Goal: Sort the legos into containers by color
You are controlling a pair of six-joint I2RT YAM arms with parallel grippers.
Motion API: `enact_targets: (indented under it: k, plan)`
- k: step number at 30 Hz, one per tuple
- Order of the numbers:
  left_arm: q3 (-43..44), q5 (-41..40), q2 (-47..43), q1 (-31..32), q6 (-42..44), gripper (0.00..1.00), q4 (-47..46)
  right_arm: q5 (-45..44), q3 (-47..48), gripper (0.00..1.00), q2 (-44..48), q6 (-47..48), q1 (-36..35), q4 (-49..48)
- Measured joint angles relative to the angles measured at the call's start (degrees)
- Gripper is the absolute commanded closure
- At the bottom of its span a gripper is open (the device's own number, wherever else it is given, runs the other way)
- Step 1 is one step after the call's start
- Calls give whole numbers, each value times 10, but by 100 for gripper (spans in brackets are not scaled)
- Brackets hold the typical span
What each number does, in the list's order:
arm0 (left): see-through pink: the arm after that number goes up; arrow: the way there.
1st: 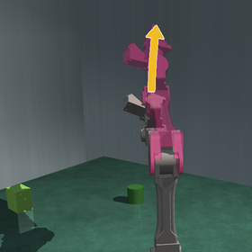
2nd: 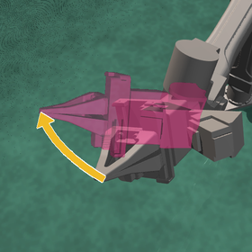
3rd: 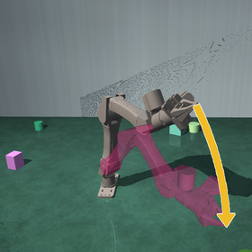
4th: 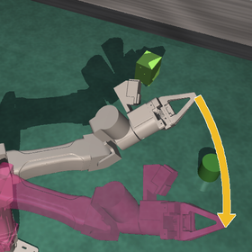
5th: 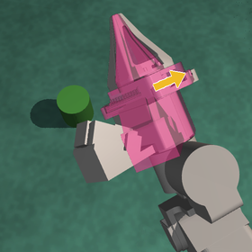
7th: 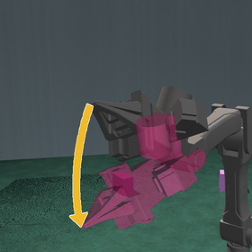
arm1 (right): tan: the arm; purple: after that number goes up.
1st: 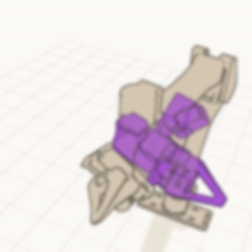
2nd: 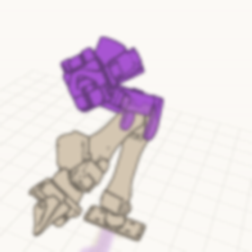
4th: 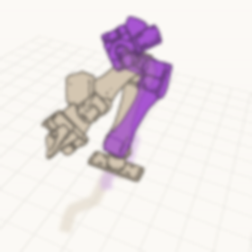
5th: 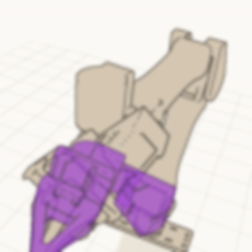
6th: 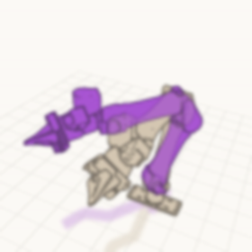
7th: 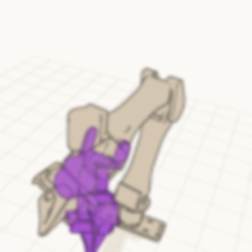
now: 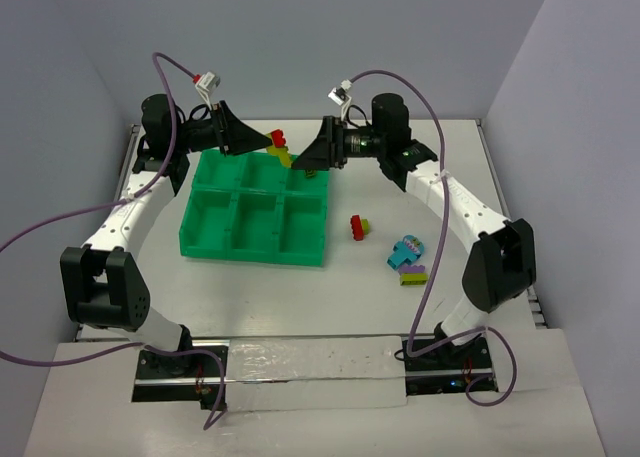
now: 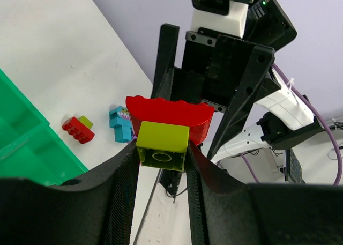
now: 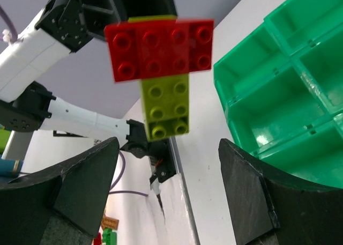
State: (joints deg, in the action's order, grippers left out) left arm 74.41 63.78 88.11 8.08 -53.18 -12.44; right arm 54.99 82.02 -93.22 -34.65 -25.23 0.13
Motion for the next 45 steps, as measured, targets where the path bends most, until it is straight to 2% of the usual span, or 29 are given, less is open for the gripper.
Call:
enact_targets:
  k: [7,14,16,20,22,24,25,26,36,45]
  plan:
    - [0,2,0,0,-2,100,-2,17,72,18,-54,1,-2,8]
    - [10,5,0,0,-3,100,-3,41,92,25,-85,-12,-10,-4]
    - [14,7,0,0,-4,100,-6,48,92,30,-90,-24,-11,-13]
    - [17,8,0,0,-4,100,-6,68,86,58,-94,-58,-12,-57]
    - [17,9,0,0,-3,100,-5,75,79,67,-94,-78,-12,-86]
    - [18,10,1,-2,-3,100,-2,81,71,90,-94,-93,-12,-110]
    - [18,11,1,-2,-2,100,0,82,65,98,-94,-99,-12,-122]
    - [18,11,1,-2,0,100,3,83,59,100,-94,-106,-12,-133]
    - [18,31,1,-1,10,100,28,66,-21,100,-59,-140,-11,-212]
    - [26,30,2,-19,8,100,19,70,-88,100,-20,-142,27,-210]
